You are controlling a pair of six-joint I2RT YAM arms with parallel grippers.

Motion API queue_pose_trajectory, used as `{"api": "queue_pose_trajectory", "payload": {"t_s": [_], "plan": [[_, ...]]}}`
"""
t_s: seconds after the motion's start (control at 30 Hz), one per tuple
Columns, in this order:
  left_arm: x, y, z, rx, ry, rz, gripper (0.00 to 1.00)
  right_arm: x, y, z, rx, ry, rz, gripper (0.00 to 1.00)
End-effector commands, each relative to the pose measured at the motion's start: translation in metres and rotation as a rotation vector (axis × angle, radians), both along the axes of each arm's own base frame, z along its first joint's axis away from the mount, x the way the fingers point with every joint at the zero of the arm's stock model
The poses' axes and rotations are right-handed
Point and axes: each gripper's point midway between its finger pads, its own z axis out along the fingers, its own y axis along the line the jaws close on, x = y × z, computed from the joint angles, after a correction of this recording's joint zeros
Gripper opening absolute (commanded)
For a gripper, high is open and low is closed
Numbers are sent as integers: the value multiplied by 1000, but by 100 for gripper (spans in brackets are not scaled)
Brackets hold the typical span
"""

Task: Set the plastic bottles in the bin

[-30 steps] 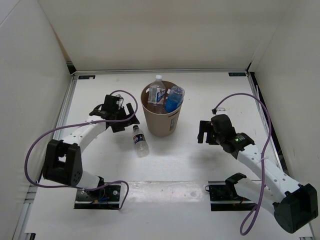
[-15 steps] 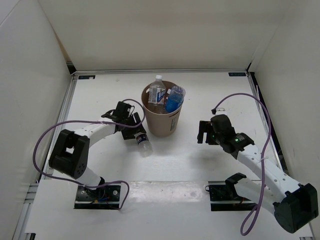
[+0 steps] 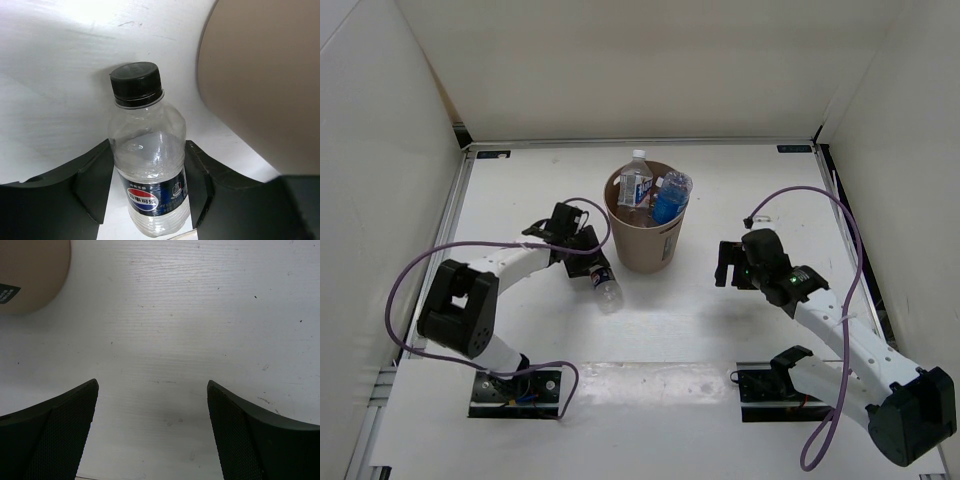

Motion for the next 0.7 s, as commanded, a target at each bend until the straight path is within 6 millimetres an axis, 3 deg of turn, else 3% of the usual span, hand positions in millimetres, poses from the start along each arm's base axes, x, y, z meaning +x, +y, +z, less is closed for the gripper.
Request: {"api": "queue_pose_trajectory", "payload": {"t_s": [0.0,0.03,0.07,0.1,0.2,0.27,0.33,0.37,0.43,0.47,0.5,0.53,0.57,0.63,0.67], "plan": [[6,7,35,14,-98,15,57,11,3,20,25,-58,-23,90],[7,12,39,40,-114,25,57,11,3,20,24,-57,-22,90],[17,18,59,72,-179,32,57,11,2,20,21,-60,-23,90],[6,34,57,148,-136,53,56,12,2,21,24,-62,-25,90],[11,52,103,216,-234,82,56,11,2,19,22,-57,-25,90],[19,60,149,213,-355,126,56,12,2,21,23,-61,-25,90],[20,64,176,212,-422,134,56,12,2,20,27,-59,-26,90],[28,64,219,182,-515,161,56,11,1,20,25,-56,-29,90],[31,64,242,184,-566,158,56,11,1,19,25,-54,-26,90],[37,58,282,147,-648,163,56,11,2,20,26,-56,-25,90],[39,55,290,155,-671,145,56,12,1,20,27,-57,-28,90],[45,53,325,137,-754,168,56,12,2,19,26,-55,-27,90],[43,31,327,139,-775,107,56,12,1,19,28,-55,-30,90],[51,24,355,169,-885,125,58,12,0,19,28,-51,-32,90],[46,-3,358,166,-923,56,59,12,0,19,28,-51,-32,90]]}}
